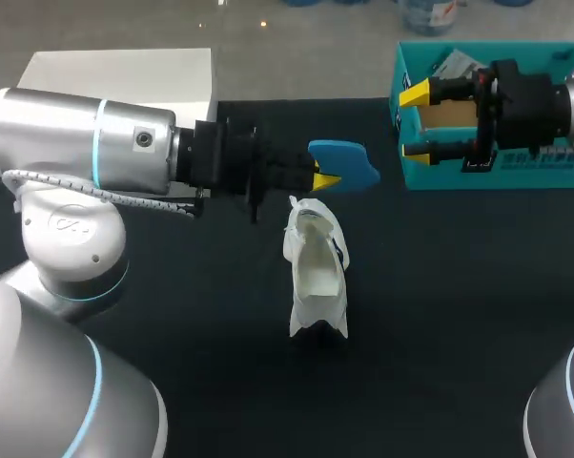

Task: Take the shoe out of the shoebox, open the shoe tongue, remove and reinsert the insole, then place the shoe into the shoebox

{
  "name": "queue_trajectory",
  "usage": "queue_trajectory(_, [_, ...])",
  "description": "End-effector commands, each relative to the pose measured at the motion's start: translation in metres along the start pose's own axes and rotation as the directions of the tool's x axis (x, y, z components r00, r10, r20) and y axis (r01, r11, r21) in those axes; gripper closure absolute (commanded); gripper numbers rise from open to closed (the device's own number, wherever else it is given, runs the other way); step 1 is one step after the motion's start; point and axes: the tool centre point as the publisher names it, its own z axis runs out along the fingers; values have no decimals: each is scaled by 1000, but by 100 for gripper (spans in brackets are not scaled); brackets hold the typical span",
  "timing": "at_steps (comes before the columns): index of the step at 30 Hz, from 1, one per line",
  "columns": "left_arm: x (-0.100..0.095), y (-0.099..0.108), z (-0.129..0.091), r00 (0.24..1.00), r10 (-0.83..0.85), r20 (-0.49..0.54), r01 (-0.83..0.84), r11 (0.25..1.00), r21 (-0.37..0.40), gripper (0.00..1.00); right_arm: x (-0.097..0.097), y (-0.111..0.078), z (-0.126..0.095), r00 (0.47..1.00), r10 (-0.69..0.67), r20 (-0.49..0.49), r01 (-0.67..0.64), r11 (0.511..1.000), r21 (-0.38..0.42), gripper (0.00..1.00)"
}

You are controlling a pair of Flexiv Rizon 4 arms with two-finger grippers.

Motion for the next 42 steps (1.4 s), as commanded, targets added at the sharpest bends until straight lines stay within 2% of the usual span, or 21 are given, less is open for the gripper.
queue_trajectory(1, [1,6,5,999,42,10,-43,992,116,100,0,0,2,1000,0,1,0,1000,-1,0])
queue_trajectory(8, [1,6,5,999,42,10,-43,992,116,100,0,0,2,1000,0,1,0,1000,-1,0])
queue_trajectory(14, [-17,16,2,974,207,94,-210,978,21,100,0,0,2,1000,0,1,0,1000,-1,0])
queue_trajectory(18, [-24,20,1,952,272,138,-275,962,3,100,0,0,2,1000,0,1,0,1000,-1,0])
queue_trajectory(23, [-35,28,10,874,437,213,-446,895,-10,100,0,0,3,1000,-1,-2,1,1000,7,0])
queue_trajectory(28, [-42,30,14,810,528,255,-539,842,-30,100,1,0,5,1000,-1,-9,1,1000,3,0])
queue_trajectory(31, [-44,27,15,785,564,257,-576,817,-35,100,1,0,7,1000,-1,-14,1,1000,-5,0])
queue_trajectory(36, [-45,25,12,791,565,233,-572,819,-46,100,3,3,12,999,-7,-31,6,1000,-12,0])
queue_trajectory(42, [-48,24,6,765,615,192,-611,787,-83,100,5,3,20,999,-10,-35,10,1000,-6,0])
